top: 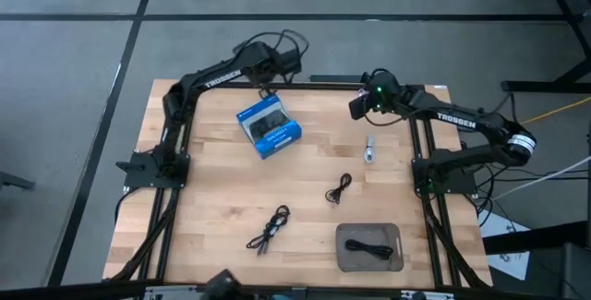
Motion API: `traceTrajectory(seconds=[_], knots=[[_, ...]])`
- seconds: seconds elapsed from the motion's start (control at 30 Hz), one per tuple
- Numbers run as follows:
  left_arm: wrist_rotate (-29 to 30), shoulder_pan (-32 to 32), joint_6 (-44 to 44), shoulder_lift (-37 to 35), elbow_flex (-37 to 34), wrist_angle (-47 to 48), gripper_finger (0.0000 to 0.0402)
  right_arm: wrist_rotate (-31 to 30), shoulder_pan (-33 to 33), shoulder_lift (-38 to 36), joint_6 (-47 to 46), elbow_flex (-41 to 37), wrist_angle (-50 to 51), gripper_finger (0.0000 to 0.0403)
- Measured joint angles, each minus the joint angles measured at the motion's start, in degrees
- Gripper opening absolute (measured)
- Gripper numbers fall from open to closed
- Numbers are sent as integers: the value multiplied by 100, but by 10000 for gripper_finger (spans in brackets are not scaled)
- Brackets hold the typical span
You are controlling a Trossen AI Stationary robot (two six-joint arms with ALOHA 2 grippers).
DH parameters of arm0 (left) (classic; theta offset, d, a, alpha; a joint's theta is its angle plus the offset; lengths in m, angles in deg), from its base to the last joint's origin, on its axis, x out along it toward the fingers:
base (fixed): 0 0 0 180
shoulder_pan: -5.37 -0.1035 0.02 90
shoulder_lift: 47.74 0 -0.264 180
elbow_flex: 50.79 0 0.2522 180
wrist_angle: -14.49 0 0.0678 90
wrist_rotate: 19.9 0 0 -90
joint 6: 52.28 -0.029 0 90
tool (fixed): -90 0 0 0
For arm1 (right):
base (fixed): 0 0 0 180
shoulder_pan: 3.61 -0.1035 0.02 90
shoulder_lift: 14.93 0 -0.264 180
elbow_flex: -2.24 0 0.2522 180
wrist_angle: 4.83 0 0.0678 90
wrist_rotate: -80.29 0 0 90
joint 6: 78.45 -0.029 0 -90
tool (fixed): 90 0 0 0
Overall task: Pick and place USB-C Cables
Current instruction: Put the light violet usb cable into the grey transparent bin
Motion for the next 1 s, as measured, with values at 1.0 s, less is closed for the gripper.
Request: traceTrajectory(seconds=[1.0], knots=[[-4100, 1041, 450, -5629, -8188, -7332, 135, 854, 411, 2582, 1608, 3577, 3192, 204]])
